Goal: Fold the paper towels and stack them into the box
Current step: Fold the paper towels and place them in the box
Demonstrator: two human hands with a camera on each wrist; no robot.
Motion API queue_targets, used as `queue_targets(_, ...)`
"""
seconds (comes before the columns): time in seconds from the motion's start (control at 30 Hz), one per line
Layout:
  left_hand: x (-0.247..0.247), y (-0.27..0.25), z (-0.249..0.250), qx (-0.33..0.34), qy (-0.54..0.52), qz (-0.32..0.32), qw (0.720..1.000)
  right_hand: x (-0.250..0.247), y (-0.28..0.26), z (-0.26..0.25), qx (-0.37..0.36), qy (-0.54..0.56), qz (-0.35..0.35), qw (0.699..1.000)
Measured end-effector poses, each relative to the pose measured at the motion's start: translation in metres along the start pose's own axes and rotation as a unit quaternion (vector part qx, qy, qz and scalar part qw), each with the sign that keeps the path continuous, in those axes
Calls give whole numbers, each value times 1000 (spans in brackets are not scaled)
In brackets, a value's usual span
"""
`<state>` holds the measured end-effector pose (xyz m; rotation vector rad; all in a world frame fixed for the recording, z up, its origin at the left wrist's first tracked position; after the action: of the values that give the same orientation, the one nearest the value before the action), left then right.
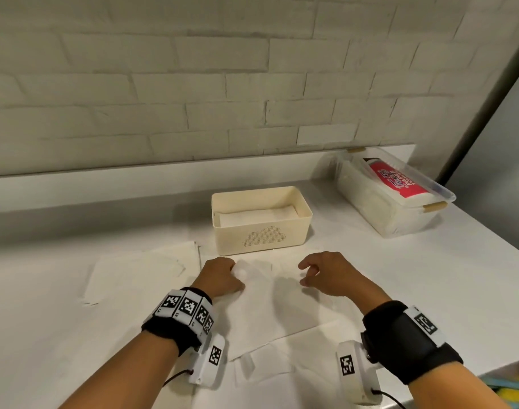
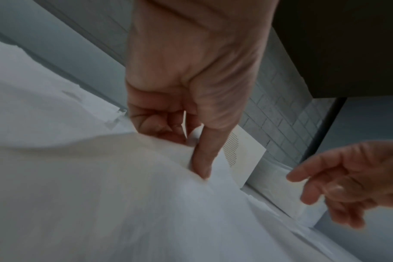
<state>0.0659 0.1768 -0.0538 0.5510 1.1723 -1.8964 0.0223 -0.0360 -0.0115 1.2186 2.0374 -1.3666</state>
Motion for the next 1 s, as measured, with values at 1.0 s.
queue_targets(1.0, -5, -28, 24, 161, -82, -164, 970, -38, -19, -13, -51, 236, 92, 966)
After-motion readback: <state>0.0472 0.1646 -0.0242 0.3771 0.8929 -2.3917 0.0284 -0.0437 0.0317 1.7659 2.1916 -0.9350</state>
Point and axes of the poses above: each hand's wrist, its own y-axis towards the middle knuckle, its own x-axis out of the palm, z = x × y, the point moved 6 cm from there along y, towards the middle knuckle, and after that the axes turned 15 degrees about -z, right-handed, at the moved point
